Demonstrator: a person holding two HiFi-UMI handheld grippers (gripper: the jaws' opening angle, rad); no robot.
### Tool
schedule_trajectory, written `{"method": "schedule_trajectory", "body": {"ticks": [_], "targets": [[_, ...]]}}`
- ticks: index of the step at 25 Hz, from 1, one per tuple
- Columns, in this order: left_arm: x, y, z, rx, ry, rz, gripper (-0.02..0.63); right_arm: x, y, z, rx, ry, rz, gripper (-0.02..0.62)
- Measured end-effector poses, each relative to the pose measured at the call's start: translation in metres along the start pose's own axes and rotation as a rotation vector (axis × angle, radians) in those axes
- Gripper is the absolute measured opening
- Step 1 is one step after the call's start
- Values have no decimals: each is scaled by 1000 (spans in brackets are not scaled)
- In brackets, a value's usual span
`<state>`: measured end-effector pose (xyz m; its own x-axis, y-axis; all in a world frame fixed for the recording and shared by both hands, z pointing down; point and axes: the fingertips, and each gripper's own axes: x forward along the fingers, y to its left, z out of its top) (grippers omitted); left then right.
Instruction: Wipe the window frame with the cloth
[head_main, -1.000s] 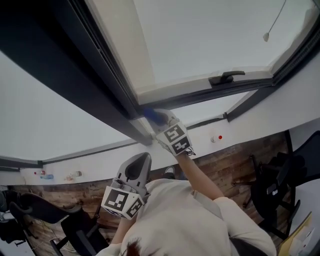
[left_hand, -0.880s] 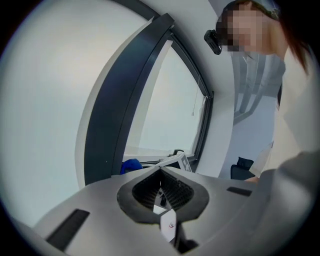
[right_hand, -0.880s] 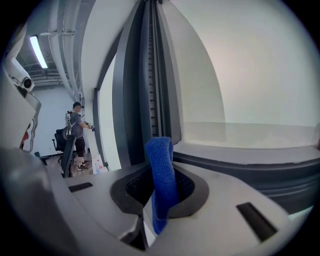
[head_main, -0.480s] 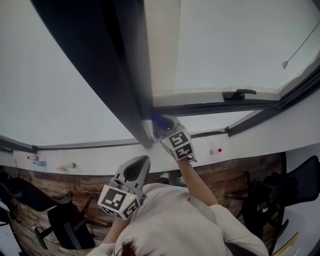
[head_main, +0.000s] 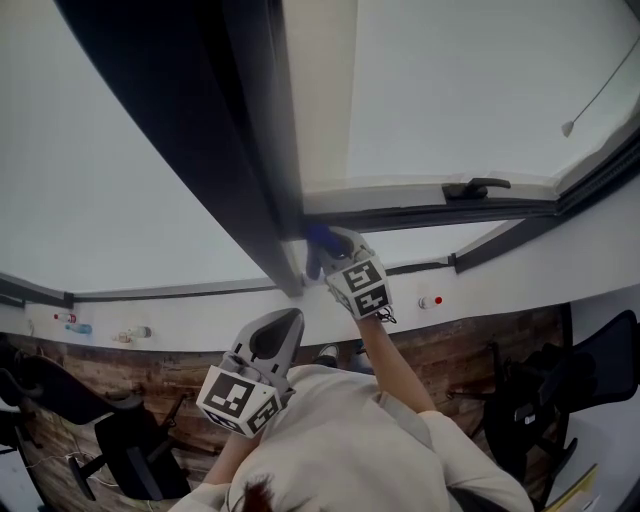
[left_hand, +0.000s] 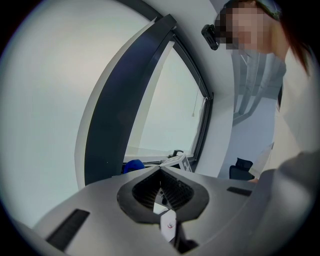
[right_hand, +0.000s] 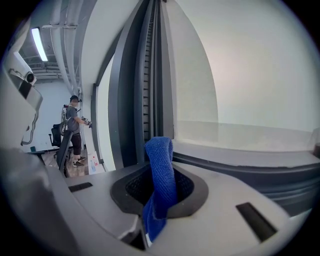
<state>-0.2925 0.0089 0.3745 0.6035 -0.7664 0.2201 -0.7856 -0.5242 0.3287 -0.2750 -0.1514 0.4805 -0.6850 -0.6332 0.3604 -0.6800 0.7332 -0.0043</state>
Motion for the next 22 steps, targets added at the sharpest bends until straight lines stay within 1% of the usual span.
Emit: {"method": "schedule_trajectory", "body": {"ticks": [8, 22], "targets": [[6, -2, -1, 6, 6, -11, 9, -10, -14, -4, 10, -6, -26, 49], [23, -16, 1, 23, 13, -59, 9, -29, -46, -11, 39, -18, -84, 49]]}}
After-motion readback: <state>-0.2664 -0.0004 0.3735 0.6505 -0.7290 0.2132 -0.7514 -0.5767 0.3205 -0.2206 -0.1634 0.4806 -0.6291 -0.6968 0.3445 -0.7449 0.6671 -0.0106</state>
